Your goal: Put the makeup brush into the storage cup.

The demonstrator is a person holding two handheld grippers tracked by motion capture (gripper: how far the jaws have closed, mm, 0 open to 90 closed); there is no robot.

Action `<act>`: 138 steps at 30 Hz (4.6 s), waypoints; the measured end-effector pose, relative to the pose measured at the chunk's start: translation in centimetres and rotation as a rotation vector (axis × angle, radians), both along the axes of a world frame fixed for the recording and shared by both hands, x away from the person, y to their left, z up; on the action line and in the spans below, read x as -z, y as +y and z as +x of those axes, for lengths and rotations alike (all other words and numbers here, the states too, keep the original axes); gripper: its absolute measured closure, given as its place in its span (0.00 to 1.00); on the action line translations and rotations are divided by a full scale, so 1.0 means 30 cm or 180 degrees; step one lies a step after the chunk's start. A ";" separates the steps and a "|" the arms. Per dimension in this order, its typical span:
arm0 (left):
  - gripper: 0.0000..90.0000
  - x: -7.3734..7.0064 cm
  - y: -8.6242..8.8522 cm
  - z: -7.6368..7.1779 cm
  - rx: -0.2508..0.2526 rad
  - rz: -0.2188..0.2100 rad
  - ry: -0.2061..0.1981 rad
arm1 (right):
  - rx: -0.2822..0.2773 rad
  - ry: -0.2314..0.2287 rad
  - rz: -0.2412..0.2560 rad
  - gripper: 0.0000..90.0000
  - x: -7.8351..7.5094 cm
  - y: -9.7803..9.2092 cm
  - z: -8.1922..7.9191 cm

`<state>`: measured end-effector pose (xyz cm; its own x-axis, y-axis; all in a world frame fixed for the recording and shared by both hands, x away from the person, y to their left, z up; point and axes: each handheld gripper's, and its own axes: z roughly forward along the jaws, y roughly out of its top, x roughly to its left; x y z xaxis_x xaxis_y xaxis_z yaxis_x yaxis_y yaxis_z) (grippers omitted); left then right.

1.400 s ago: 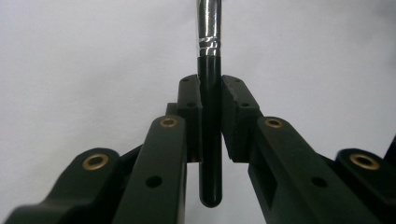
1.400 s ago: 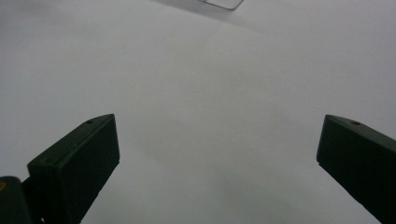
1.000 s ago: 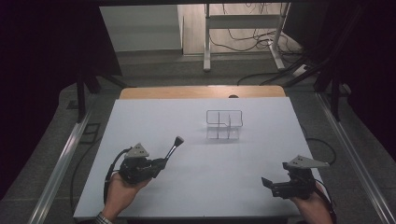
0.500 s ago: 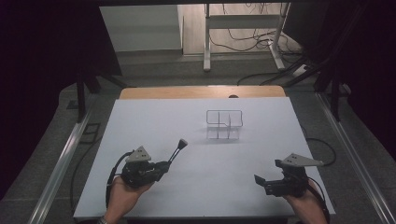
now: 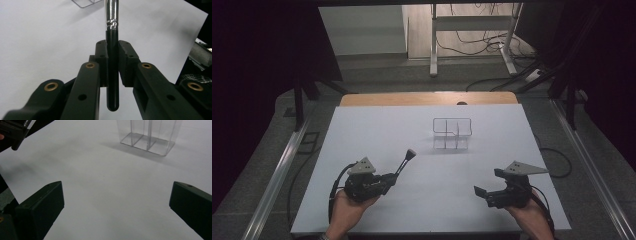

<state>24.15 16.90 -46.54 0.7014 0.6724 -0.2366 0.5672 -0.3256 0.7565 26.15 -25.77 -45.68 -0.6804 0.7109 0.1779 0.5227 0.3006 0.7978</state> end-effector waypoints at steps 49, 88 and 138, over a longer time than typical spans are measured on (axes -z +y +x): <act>0.88 0.023 -0.130 0.039 0.0336 -0.0132 -0.0040 | -0.0488 0.0162 0.0260 0.02 0.016 0.290 0.080; 0.88 0.024 -0.195 0.033 0.0486 -0.0233 -0.0112 | -0.0604 0.0388 0.0471 0.29 -0.014 0.435 0.123; 0.10 0.052 -0.172 0.049 0.0321 0.0242 0.0066 | -0.0684 0.0295 0.0409 0.85 -0.021 0.406 0.105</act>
